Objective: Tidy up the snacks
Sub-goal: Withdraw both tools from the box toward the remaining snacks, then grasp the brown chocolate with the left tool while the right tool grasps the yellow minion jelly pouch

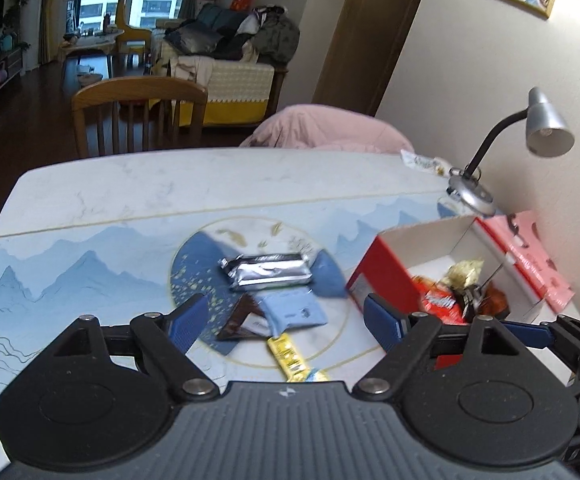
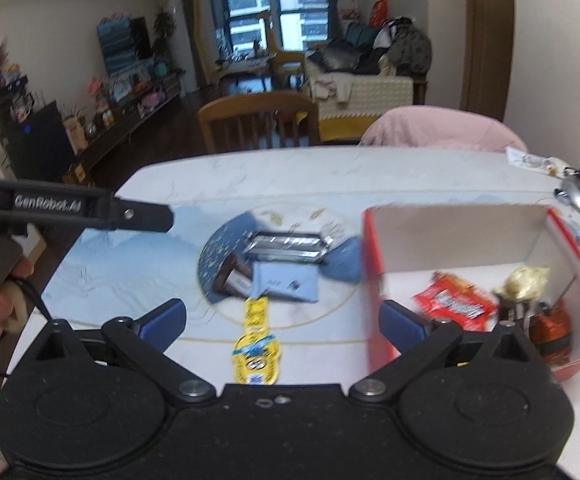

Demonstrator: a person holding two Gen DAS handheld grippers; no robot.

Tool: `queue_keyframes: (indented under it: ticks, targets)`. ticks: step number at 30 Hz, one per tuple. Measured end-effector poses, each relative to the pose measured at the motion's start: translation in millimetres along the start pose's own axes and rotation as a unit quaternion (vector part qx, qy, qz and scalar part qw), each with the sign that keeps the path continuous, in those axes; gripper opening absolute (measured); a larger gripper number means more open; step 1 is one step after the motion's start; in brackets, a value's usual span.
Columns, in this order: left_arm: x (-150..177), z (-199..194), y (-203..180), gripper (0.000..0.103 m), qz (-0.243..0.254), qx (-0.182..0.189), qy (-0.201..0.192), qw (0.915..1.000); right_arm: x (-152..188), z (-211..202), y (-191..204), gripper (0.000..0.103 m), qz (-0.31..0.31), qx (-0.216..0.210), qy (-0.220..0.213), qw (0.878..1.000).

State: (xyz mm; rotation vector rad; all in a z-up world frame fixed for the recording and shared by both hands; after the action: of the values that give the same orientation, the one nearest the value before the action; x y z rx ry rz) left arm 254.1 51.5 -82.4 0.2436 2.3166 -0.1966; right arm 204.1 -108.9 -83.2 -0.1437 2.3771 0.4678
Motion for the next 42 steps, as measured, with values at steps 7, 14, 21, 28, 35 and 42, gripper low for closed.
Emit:
queue_keyframes:
  ticks: [7, 14, 21, 28, 35, 42]
  targets:
    - [20, 27, 15, 0.085, 0.012, -0.001, 0.034, 0.9993, 26, 34, 10, 0.101, -0.009, 0.010, 0.042, 0.999]
    - [33, 61, 20, 0.085, 0.024, 0.019, 0.071, 0.9970, 48, 60, 8, 0.096, -0.016, 0.020, 0.082, 0.996]
    - [36, 97, 22, 0.085, 0.056, 0.014, 0.104, 0.9929, 60, 87, -1, 0.088, -0.015, 0.039, 0.111, 0.993]
    - [33, 128, 17, 0.085, 0.087, 0.028, 0.138, 0.9862, 61, 107, 1, 0.086, -0.052, 0.058, 0.126, 0.989]
    - [35, 164, 27, 0.071, 0.070, 0.048, 0.199, 0.9764, 56, 127, 7, 0.080, -0.079, 0.052, 0.151, 0.984]
    - [35, 180, 29, 0.054, 0.044, 0.076, 0.223, 0.9709, 58, 138, 12, 0.074, -0.089, 0.045, 0.181, 0.979]
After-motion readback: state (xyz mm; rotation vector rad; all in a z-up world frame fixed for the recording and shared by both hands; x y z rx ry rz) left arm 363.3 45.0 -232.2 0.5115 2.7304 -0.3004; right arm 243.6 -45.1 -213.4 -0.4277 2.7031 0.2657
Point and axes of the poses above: each gripper's, at about its wrist camera, not at the fingertips, and z roughly the way its jaws point, y to its left, x to its underside, the point moved 9 cm from there along z, roughly the way its jaws point, and after that the axes turned 14 degrees about z, right-handed, at the moved point
